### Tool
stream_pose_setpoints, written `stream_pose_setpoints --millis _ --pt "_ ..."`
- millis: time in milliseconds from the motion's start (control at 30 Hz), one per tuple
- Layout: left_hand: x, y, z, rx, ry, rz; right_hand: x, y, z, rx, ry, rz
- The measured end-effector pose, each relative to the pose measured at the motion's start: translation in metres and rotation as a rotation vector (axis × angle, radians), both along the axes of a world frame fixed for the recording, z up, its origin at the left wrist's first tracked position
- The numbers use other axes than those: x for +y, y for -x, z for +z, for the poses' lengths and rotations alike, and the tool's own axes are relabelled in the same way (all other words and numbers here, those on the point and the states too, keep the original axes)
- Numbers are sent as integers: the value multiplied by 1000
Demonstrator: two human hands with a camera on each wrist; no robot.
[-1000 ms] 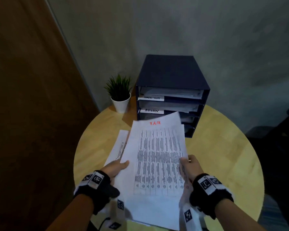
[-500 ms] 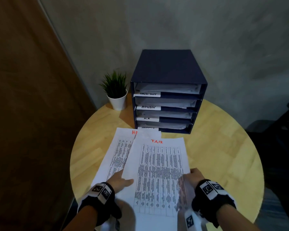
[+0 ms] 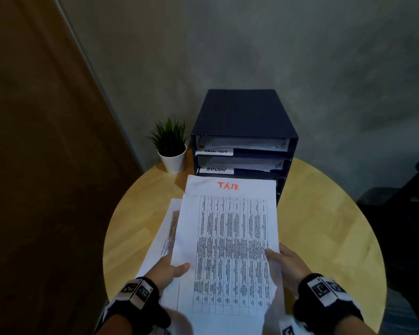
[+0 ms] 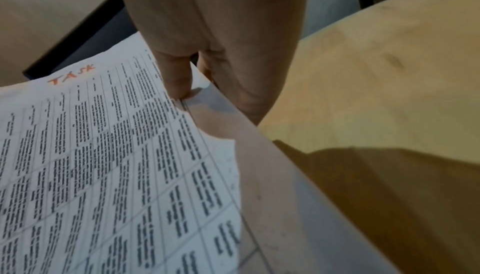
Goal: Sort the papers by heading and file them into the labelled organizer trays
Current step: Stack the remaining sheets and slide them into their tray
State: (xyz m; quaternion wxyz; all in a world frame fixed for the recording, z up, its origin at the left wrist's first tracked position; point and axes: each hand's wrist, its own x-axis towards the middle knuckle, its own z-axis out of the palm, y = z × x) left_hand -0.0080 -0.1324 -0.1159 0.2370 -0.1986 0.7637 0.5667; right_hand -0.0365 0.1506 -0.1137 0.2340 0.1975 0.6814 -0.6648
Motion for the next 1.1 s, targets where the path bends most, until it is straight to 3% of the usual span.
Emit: stream_pose_setpoints --millis 233,467,733,933,1100 --pt "8 26 36 162 -98 16 -1 24 56 185 -71 -3" --pt "20 61 65 206 -224 40 12 58 101 235 -124 -49" --pt "36 89 75 229 -164 148 23 71 103 155 -106 -72" --pt "34 115 87 266 -168 246 23 64 105 116 7 81" --pt "42 135 109 326 -8 290 35 50 102 74 108 241"
